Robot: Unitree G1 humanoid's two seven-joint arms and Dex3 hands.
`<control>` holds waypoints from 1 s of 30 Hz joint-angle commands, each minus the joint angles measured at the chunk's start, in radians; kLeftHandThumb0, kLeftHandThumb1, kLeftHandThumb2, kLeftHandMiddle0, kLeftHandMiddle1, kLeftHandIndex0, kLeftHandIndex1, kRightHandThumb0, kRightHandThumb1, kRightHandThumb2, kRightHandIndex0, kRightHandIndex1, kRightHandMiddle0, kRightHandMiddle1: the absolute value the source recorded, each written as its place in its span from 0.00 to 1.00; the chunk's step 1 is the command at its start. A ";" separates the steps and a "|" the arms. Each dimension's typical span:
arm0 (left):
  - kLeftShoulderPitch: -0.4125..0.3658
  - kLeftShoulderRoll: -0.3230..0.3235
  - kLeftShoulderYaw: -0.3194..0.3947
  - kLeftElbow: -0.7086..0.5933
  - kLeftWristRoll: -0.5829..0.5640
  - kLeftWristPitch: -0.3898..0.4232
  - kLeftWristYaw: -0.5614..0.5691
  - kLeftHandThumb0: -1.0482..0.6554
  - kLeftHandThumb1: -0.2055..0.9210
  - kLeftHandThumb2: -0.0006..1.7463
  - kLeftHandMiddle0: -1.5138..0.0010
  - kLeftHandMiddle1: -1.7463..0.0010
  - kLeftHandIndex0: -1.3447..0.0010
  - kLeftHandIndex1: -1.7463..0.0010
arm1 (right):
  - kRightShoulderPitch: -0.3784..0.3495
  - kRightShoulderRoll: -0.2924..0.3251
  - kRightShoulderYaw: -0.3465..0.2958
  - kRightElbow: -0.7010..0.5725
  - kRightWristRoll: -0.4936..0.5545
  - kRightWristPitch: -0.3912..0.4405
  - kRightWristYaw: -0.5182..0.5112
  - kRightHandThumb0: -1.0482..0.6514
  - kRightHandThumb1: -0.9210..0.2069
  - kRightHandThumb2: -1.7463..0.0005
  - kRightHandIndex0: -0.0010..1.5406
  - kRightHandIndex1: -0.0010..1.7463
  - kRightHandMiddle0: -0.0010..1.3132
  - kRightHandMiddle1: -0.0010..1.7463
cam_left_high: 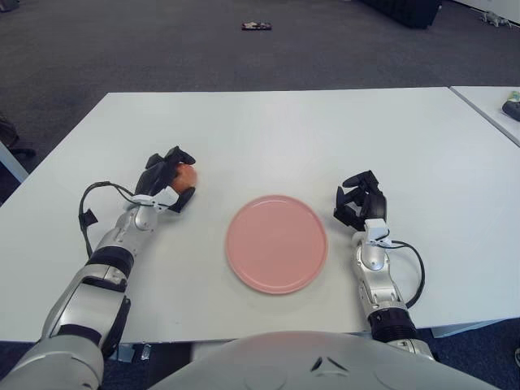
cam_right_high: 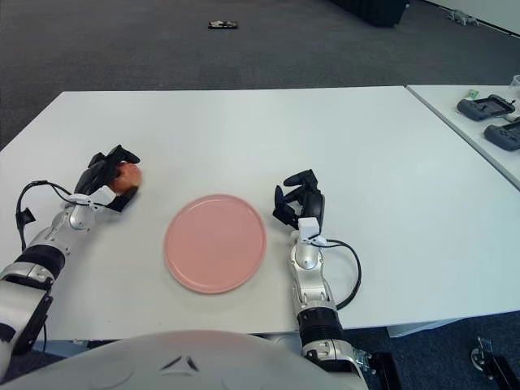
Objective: Put the apple into the plate.
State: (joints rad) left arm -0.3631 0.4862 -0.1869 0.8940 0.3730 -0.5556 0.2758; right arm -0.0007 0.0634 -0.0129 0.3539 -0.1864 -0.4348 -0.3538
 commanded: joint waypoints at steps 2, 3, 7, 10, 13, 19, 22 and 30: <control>0.022 0.001 0.034 -0.097 -0.021 -0.027 -0.008 0.30 0.30 0.88 0.10 0.00 0.44 0.00 | -0.005 -0.010 -0.002 0.007 -0.004 -0.016 0.003 0.38 0.30 0.43 0.42 0.97 0.31 1.00; 0.027 0.001 0.037 -0.107 -0.020 -0.028 -0.008 0.30 0.30 0.88 0.10 0.00 0.44 0.00 | -0.005 -0.010 -0.002 0.008 -0.004 -0.017 0.003 0.38 0.30 0.43 0.42 0.97 0.31 1.00; 0.052 0.000 0.051 -0.181 -0.003 -0.026 0.010 0.30 0.31 0.88 0.09 0.00 0.44 0.00 | -0.006 -0.010 -0.001 0.011 -0.008 -0.024 -0.003 0.38 0.30 0.43 0.43 0.97 0.31 1.00; 0.083 -0.001 0.066 -0.284 0.010 -0.013 0.017 0.30 0.31 0.88 0.08 0.00 0.44 0.00 | -0.006 -0.009 -0.001 0.011 -0.010 -0.023 -0.008 0.38 0.30 0.43 0.43 0.97 0.31 1.00; 0.115 -0.001 0.081 -0.370 0.010 -0.005 0.009 0.30 0.31 0.88 0.08 0.00 0.44 0.00 | -0.006 -0.007 0.000 0.014 -0.009 -0.029 -0.010 0.38 0.30 0.43 0.43 0.97 0.31 1.00; 0.179 -0.012 0.107 -0.527 0.005 0.015 -0.018 0.30 0.31 0.88 0.09 0.00 0.44 0.00 | -0.006 -0.008 0.000 0.016 -0.007 -0.023 -0.007 0.38 0.30 0.43 0.42 0.96 0.31 1.00; 0.209 -0.034 0.110 -0.628 0.004 0.015 -0.028 0.29 0.29 0.89 0.10 0.00 0.43 0.00 | -0.009 -0.010 -0.002 0.025 0.001 -0.025 0.001 0.38 0.30 0.43 0.41 0.95 0.31 1.00; 0.246 -0.072 0.095 -0.774 0.059 0.021 -0.043 0.28 0.27 0.91 0.11 0.00 0.41 0.00 | -0.017 -0.015 -0.004 0.051 0.000 -0.045 0.005 0.38 0.31 0.42 0.41 0.95 0.32 1.00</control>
State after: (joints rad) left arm -0.1332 0.4261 -0.0839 0.1772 0.4087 -0.5438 0.2494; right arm -0.0040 0.0553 -0.0127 0.3864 -0.1844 -0.4546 -0.3472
